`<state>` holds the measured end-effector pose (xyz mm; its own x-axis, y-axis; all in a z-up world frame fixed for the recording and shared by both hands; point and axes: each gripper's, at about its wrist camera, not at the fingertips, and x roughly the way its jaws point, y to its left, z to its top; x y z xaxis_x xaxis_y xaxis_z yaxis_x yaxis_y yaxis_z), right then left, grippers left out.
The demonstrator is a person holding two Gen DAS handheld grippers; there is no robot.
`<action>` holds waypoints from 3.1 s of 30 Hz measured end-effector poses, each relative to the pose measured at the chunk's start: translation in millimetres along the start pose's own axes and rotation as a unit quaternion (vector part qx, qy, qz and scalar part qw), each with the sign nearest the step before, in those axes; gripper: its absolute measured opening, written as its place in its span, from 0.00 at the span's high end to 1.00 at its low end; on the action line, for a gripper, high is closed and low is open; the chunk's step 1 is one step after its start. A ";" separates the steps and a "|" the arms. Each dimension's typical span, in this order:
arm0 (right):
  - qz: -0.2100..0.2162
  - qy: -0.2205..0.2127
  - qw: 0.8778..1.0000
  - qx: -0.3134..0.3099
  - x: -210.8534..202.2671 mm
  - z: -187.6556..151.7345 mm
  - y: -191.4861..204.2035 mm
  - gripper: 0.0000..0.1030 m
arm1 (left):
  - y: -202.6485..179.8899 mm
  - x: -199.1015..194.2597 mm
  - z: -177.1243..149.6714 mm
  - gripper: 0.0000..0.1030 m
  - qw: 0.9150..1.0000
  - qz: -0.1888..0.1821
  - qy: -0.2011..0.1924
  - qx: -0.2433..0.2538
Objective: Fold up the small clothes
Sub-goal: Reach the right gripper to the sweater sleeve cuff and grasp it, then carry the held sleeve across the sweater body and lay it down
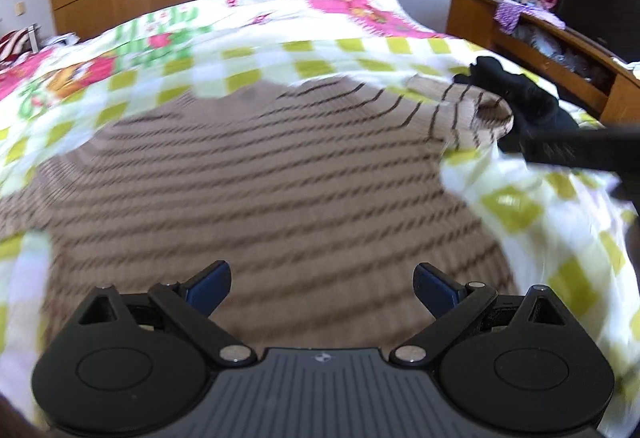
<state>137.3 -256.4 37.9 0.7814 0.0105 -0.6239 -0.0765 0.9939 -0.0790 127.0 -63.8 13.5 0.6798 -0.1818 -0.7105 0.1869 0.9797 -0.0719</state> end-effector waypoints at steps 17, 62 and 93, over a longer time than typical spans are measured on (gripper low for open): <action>-0.105 0.067 0.986 -0.113 211.2 86.3 -84.7 0.92 | -40.3 110.2 62.6 0.00 0.999 -0.045 0.002 -0.005; 0.079 0.006 0.993 -0.089 78.3 40.4 72.4 0.81 | 141.0 25.6 -5.7 0.00 0.988 0.038 -0.093 -0.116; 0.206 0.024 0.963 -0.172 121.4 84.9 119.9 0.69 | 107.0 60.8 21.7 0.00 0.983 0.125 -0.132 0.029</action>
<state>275.6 -126.7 18.7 0.6124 0.3826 -0.6918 -0.5810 0.8113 -0.0656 203.8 28.2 -22.1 0.8683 0.0414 -0.4944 0.0250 0.9916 0.1268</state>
